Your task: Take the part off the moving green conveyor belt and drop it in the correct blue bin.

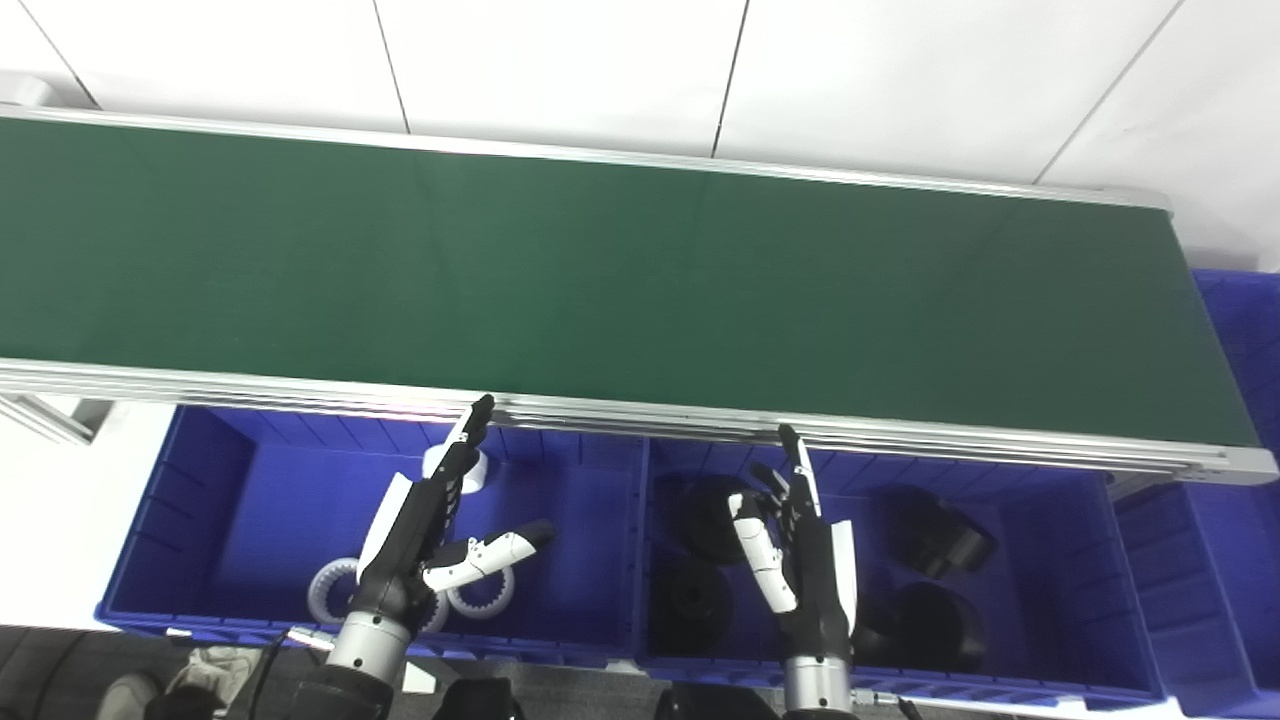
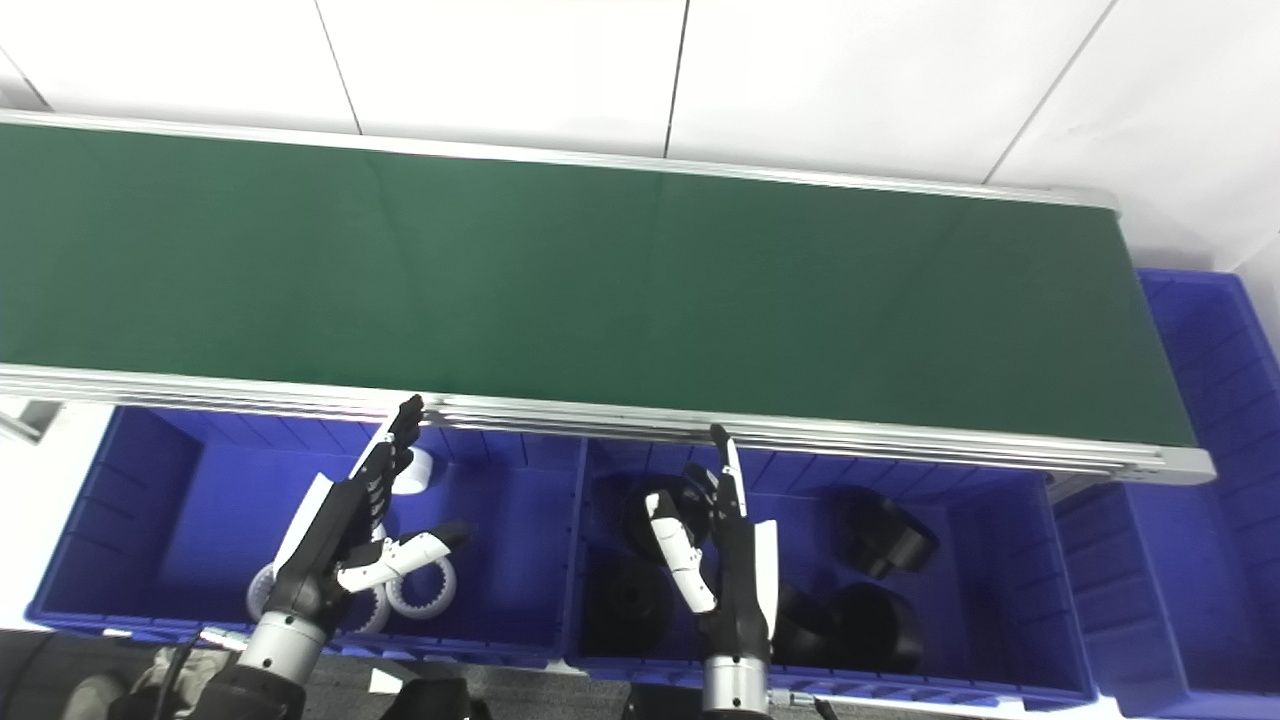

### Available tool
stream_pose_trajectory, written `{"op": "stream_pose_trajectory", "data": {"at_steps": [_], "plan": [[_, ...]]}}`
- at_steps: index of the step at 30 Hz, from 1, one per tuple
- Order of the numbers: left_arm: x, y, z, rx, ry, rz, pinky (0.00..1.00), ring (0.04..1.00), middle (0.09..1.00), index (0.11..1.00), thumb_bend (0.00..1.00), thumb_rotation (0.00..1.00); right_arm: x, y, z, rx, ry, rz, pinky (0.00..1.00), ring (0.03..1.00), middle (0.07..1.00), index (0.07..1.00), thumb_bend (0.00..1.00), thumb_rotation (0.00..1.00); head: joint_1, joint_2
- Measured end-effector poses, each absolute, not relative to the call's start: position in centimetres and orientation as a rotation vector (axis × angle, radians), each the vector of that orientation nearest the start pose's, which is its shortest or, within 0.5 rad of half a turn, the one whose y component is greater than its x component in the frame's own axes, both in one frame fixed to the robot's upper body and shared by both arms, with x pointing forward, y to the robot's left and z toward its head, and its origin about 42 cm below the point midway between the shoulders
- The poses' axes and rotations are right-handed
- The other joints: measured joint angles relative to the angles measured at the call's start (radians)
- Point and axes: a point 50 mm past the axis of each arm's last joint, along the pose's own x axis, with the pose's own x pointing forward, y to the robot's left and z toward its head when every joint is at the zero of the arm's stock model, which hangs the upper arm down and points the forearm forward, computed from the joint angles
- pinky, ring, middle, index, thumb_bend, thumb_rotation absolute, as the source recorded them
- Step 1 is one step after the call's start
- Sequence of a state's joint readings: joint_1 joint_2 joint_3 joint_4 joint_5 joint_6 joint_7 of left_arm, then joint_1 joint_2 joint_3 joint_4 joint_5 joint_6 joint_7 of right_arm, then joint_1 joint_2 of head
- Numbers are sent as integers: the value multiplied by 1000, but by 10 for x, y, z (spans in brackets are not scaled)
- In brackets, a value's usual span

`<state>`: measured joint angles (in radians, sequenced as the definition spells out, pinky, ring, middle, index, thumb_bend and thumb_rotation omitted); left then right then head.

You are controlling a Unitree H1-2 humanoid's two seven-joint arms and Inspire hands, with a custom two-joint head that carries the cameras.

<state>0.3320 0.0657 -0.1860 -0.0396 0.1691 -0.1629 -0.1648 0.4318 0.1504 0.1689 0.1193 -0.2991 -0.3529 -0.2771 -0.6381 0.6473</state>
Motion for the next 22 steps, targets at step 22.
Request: {"op": "stream_pose_trajectory", "data": {"at_steps": [22], "plan": [[148, 164, 36, 70, 62, -249, 993, 1000, 1000, 981, 609, 608, 121, -143, 12, -60, 109, -167, 819, 868, 977, 981, 746, 922, 215, -77]]}}
